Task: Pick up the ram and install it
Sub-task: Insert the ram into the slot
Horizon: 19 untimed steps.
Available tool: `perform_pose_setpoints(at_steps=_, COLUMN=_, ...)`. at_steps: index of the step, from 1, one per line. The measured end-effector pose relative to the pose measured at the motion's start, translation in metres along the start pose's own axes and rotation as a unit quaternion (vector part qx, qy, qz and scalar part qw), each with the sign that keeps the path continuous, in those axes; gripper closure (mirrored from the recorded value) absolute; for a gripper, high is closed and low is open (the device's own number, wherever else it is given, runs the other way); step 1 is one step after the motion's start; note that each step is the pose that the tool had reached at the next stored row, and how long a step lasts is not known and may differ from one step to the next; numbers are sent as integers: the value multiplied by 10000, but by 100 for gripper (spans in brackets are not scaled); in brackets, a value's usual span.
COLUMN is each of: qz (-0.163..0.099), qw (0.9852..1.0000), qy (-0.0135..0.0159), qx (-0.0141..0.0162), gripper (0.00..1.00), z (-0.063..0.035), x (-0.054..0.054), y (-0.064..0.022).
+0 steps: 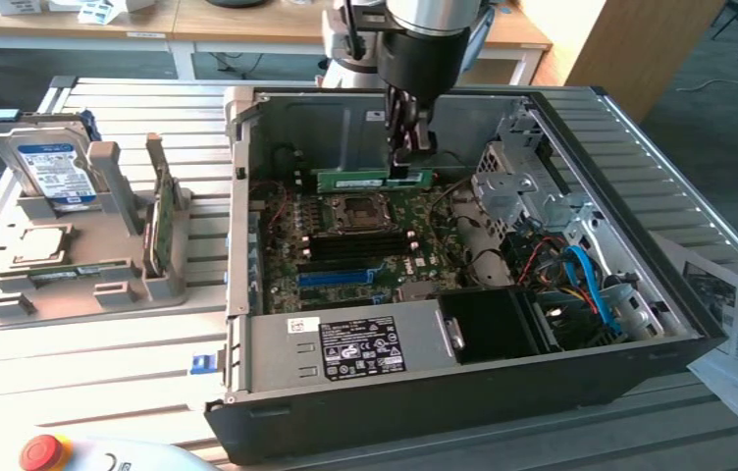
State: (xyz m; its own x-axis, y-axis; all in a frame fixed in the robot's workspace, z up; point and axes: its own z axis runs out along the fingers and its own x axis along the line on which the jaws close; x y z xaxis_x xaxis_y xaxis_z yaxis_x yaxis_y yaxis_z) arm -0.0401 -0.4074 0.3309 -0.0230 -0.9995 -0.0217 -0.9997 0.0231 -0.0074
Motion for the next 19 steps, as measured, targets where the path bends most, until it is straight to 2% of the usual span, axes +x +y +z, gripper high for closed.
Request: perform_pose_setpoints(at_steps=19, qz=0, qw=10000, qy=0, qx=0, gripper=88, z=209, x=5, y=3)
